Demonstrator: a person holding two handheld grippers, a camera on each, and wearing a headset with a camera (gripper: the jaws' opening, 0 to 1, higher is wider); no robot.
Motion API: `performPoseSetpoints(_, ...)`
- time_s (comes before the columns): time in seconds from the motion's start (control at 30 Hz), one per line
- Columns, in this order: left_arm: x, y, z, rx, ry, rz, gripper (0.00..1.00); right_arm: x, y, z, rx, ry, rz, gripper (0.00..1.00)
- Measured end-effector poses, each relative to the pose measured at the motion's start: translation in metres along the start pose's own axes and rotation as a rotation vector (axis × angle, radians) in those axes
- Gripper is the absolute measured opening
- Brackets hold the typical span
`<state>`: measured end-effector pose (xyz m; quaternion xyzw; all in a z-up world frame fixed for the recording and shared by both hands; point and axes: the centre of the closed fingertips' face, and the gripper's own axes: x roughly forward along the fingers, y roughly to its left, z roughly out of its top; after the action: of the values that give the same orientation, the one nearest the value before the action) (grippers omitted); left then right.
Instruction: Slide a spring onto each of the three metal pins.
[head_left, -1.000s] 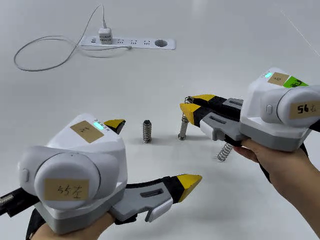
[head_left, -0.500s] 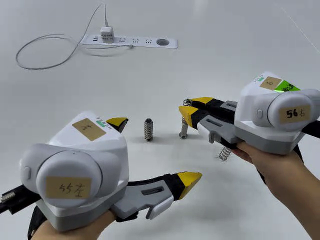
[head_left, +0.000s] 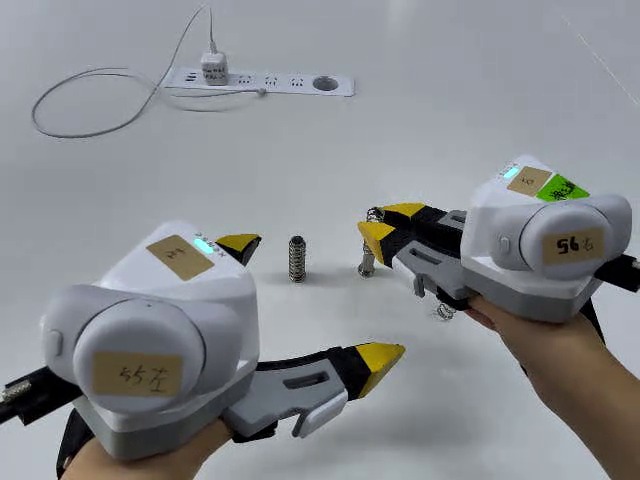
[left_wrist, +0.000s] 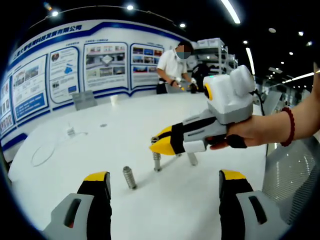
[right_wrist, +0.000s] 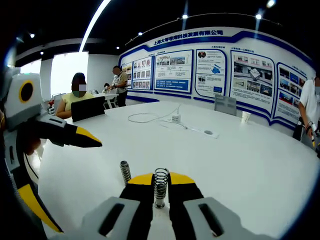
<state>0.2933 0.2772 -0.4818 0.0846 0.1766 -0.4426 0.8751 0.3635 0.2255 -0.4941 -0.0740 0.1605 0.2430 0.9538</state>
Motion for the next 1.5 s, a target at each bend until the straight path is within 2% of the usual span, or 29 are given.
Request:
performPoseSetpoints(0.3, 0.0, -0.001, -0.002, 0.003, 0.012, 0.001, 0.9, 0.004, 0.001, -0.013, 0.034, 0.04, -0.002, 0.11)
performPoseSetpoints(0.37, 0.0, -0.002, -0.003, 0.006, 0.014, -0.002, 0.89, 0.005, 0.001, -0.019, 0.036, 0.062, -0.007, 0.11)
performPoseSetpoints(0.93, 0.0, -0.002, -0.005, 0.008, 0.021, -0.001, 0.87, 0.007, 0.005, -0.032, 0.054, 0.096, 0.0, 0.11)
performPoseSetpoints(1.23, 0.0, -0.002, -0.005, 0.014, 0.022, 0.0, 0.86, 0.005, 0.006, -0.033, 0.061, 0.104, 0.003, 0.12)
performPoseSetpoints(1.3, 0.0, -0.002, -0.005, 0.018, 0.022, -0.002, 0.86, 0.004, 0.006, -0.036, 0.089, 0.117, 0.003, 0.17)
performPoseSetpoints(1.5, 0.0, -0.004, -0.005, 0.027, 0.024, -0.004, 0.84, -0.004, 0.007, -0.028, 0.114, 0.102, 0.009, 0.22)
